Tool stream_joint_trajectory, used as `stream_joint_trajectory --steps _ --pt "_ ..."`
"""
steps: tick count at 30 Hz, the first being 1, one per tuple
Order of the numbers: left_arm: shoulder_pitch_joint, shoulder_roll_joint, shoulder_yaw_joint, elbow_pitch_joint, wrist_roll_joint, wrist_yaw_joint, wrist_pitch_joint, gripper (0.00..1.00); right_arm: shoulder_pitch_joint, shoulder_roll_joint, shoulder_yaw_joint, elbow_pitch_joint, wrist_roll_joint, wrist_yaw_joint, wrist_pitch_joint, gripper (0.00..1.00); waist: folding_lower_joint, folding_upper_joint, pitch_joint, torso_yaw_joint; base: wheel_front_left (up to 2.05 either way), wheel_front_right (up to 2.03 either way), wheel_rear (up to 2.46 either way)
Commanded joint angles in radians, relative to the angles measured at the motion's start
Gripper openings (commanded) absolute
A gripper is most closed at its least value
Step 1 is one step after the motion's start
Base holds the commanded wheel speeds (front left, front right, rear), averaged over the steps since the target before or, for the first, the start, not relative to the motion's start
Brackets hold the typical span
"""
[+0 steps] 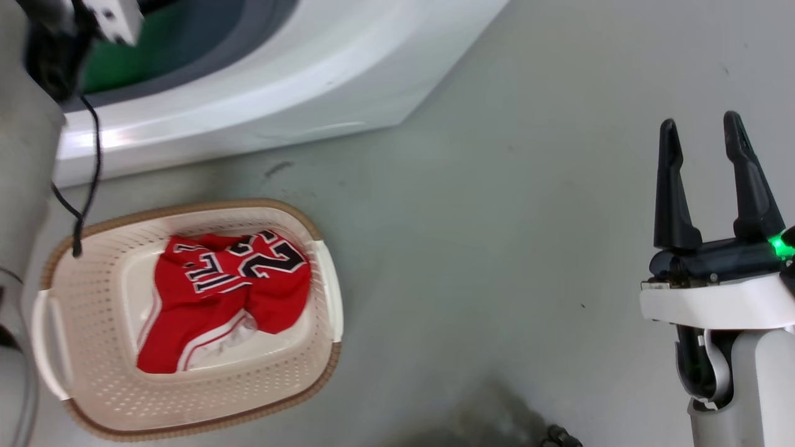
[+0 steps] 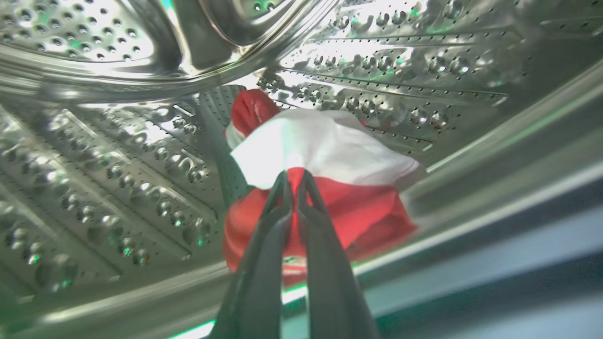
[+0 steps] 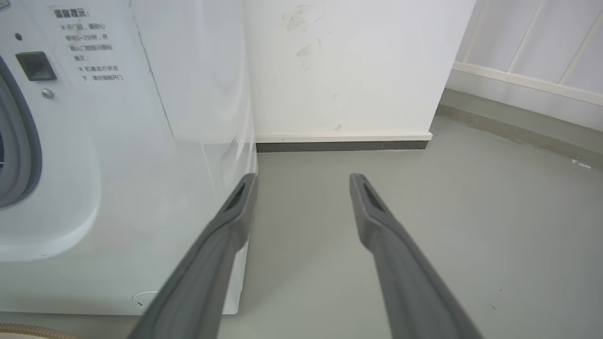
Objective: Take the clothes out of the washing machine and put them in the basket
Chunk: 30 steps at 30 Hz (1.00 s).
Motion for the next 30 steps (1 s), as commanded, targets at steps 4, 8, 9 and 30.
stream_joint_trajectory --steps 4,8,9,30 --pt "0.108 -0.002 -0.046 -0.060 -0.042 0.000 -0.061 0.00 0.030 0.000 -0.005 0.010 -0.029 -0.001 -0.002 1.00 0.0000 0.0000 -0.098 0.089 0.00 0.00 0.00" --pt "0.190 -0.002 -0.084 -0.107 -0.085 0.000 -0.105 0.00 0.049 0.000 -0.004 0.019 -0.046 -0.001 -0.002 1.00 0.0000 0.0000 -0.136 0.121 0.00 0.00 0.00" --pt "0.204 0.006 -0.092 -0.116 -0.089 0.000 -0.121 0.00 0.053 0.000 -0.001 0.022 -0.051 -0.001 -0.002 1.00 0.0000 0.0000 -0.145 0.126 0.00 0.00 0.00" --pt "0.606 0.028 -0.029 -0.494 -0.028 0.127 -0.318 0.00 0.201 0.000 0.011 0.059 -0.095 -0.001 -0.002 1.00 0.0000 0.0000 -0.419 0.228 0.00 0.00 0.00"
